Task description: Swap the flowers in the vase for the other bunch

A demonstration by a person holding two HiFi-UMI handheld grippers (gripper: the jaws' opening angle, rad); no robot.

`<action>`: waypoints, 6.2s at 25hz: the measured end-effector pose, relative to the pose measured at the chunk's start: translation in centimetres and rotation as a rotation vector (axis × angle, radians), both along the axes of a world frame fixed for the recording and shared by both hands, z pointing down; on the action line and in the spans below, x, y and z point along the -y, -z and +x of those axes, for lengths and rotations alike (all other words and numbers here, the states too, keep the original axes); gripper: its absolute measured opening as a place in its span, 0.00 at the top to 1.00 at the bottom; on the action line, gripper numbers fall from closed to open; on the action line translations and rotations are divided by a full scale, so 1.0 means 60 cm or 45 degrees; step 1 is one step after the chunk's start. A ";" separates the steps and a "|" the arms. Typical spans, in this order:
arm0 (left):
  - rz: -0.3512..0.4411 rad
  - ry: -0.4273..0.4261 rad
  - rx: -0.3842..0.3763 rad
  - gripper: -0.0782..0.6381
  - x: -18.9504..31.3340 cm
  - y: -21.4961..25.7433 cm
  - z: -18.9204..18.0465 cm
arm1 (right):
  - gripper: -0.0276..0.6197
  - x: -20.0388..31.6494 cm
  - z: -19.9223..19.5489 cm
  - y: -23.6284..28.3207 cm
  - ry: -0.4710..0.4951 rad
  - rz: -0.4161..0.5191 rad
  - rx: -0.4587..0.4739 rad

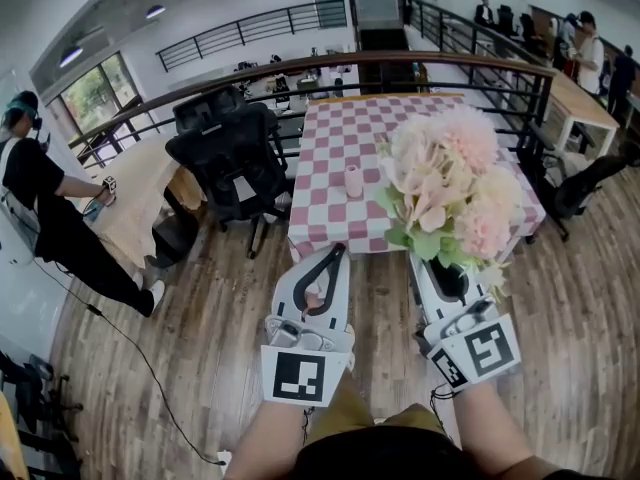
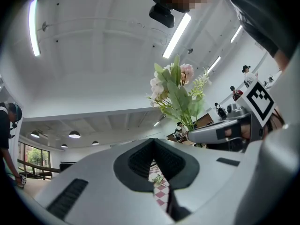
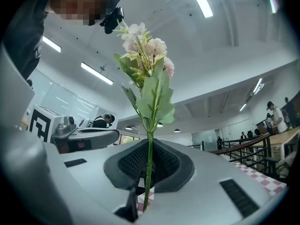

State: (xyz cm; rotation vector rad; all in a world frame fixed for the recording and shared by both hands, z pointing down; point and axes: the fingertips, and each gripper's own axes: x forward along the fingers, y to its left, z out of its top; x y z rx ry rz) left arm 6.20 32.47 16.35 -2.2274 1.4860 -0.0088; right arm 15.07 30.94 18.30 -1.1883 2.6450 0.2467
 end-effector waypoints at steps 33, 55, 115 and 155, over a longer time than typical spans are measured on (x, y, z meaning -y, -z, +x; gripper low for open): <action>-0.139 -0.204 0.055 0.88 0.429 -0.080 -0.113 | 0.88 0.413 -0.127 -0.049 -0.127 -0.111 -0.045; -0.178 -0.299 0.070 0.88 0.724 -0.063 -0.207 | 0.88 0.702 -0.235 -0.028 -0.109 -0.198 -0.002; -0.561 -0.226 0.000 0.88 0.952 -0.330 -0.164 | 0.88 0.921 -0.250 -0.321 0.309 -0.435 0.069; -0.719 -0.255 -0.005 0.88 0.955 -0.443 -0.148 | 0.88 0.911 -0.257 -0.435 0.250 -0.476 -0.114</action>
